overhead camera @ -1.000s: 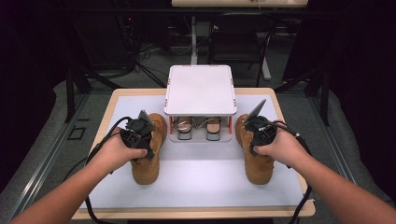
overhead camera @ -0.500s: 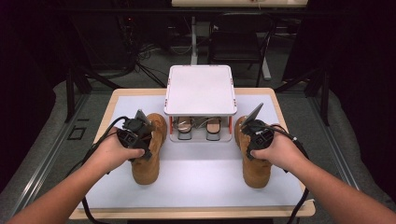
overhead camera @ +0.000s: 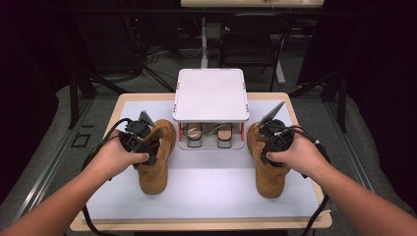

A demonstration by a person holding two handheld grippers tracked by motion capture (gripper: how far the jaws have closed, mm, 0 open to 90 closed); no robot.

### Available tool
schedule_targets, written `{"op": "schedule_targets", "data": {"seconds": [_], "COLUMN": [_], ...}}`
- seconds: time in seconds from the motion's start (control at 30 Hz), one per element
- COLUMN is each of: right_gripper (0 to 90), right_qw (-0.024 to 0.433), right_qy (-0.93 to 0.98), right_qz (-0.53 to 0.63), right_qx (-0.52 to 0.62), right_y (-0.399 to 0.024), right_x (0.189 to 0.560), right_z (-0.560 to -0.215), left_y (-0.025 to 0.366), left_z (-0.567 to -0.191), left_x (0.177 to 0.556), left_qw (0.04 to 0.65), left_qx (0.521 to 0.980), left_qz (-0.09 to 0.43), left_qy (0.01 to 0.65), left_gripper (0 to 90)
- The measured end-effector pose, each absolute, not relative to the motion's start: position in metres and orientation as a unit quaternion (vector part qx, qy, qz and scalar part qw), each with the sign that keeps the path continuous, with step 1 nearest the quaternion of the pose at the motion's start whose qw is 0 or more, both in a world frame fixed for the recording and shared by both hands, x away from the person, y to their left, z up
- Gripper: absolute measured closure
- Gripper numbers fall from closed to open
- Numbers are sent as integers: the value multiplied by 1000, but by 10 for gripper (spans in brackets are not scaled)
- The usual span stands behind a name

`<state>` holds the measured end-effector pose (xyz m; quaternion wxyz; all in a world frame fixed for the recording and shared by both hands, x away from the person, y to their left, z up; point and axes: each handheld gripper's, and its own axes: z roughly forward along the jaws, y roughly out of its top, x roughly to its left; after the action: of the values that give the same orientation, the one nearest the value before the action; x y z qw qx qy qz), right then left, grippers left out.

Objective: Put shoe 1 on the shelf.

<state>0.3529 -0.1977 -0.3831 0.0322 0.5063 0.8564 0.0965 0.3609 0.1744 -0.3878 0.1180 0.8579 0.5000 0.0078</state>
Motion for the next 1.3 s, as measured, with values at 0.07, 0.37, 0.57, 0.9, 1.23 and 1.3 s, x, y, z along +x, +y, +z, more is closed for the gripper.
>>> {"op": "schedule_targets", "data": {"seconds": [0.07, 0.37, 0.57, 0.9, 1.23, 1.3], "right_gripper": [693, 696, 691, 681, 669, 662], "right_qw": [32, 47, 47, 55, 65, 66], "right_qy": [857, 849, 845, 832, 819, 817], "right_qz": [96, 103, 94, 85, 81, 80], "right_qx": [505, 516, 524, 545, 564, 568], "right_y": [-198, -206, -216, -239, -257, -260], "right_x": [353, 354, 357, 361, 362, 362], "right_z": [-380, -371, -367, -366, -369, -370], "left_y": [175, 183, 191, 209, 220, 221], "left_z": [-386, -374, -374, -378, -388, -390], "left_x": [361, 363, 364, 369, 377, 378], "left_qw": [117, 118, 107, 101, 103, 102], "left_qx": [858, 853, 849, 836, 822, 821], "left_qz": [9, 20, 25, 29, 27, 22], "left_qy": [500, 508, 517, 539, 559, 561], "left_gripper": [570, 570, 572, 571, 571, 570]}}
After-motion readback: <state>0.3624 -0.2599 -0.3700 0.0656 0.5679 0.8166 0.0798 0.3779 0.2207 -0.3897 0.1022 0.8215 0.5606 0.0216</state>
